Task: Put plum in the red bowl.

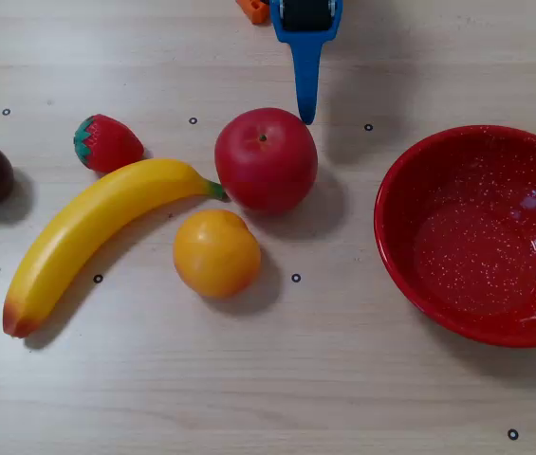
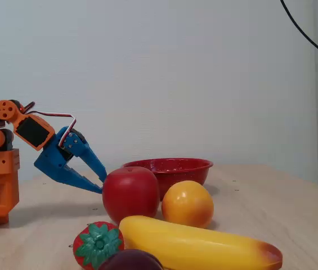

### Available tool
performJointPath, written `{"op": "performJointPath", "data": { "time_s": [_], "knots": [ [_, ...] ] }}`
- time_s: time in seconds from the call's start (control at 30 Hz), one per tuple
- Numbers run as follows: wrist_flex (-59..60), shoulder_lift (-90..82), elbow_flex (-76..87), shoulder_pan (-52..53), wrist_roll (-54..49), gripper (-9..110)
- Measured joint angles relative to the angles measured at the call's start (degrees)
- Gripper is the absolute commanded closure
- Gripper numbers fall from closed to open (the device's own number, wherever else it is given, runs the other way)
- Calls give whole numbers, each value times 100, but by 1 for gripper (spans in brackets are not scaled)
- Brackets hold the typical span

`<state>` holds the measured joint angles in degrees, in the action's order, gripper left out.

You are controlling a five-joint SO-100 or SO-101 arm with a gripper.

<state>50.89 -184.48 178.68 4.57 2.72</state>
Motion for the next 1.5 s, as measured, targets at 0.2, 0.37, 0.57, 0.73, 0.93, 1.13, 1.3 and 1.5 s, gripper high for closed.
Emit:
{"op": "performJointPath", "data": {
  "time_s": [0.2,0.37,0.57,0.73,0.93,1.13,1.3,1.5],
  "knots": [
    [0,0,0,0,0,101],
    [0,0,0,0,0,101],
    [0,0,0,0,0,101],
    [0,334,-35,0,0,101],
    [-62,1116,-378,-325,9,101],
    [-220,1687,-738,-545,272,101],
    [-79,2197,-1881,-659,387,101],
    [914,2874,-3296,-633,536,101]
  ]
}}
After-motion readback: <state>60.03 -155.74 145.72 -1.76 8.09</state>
